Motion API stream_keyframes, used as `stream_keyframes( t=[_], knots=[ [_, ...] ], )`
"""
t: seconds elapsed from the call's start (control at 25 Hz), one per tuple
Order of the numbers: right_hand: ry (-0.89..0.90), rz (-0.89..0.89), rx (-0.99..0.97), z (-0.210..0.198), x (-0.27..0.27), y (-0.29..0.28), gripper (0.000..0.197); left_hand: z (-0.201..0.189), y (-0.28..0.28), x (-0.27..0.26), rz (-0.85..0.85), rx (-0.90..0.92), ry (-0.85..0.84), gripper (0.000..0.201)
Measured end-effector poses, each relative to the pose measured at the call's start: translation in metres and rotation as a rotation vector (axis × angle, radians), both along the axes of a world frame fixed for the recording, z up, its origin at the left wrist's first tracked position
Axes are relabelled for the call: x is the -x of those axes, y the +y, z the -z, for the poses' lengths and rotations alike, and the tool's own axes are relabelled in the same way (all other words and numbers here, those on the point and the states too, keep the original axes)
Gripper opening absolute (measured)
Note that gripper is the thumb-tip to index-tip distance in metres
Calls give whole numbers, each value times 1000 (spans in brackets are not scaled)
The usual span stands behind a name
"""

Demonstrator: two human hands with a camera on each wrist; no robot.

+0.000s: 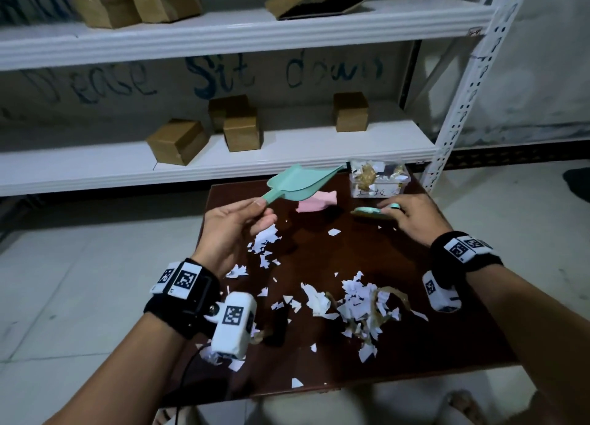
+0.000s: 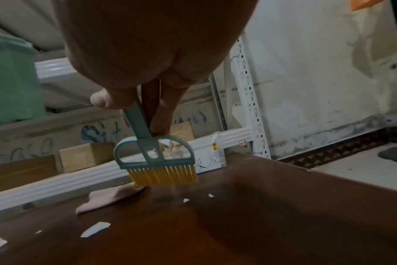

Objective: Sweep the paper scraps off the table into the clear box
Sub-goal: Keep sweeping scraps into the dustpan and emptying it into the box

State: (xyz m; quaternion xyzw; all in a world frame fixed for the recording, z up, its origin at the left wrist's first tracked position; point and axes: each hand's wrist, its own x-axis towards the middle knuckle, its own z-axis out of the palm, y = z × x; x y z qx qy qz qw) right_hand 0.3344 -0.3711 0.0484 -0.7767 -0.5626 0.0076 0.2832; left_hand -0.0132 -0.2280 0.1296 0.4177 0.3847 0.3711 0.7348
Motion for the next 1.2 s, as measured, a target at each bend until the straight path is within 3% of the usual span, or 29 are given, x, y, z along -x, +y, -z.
stream_keyframes(
  t=[0.36,0.64,0.88,1.2],
  knots=[
    [-114,-136,-59,23,13,23,23,-11,-10,-2,-7,-25,-50,12],
    [-277,-60,-116,16,13,39,24,-23,4,11,-16,-45,-62,11],
    [-289,136,-250,-6,-7,45,31,-26,7,14,4,-46,-58,10],
    [-152,133,-263,9,-23,64,41,-27,19,20,-34,-23,-79,10]
  ],
)
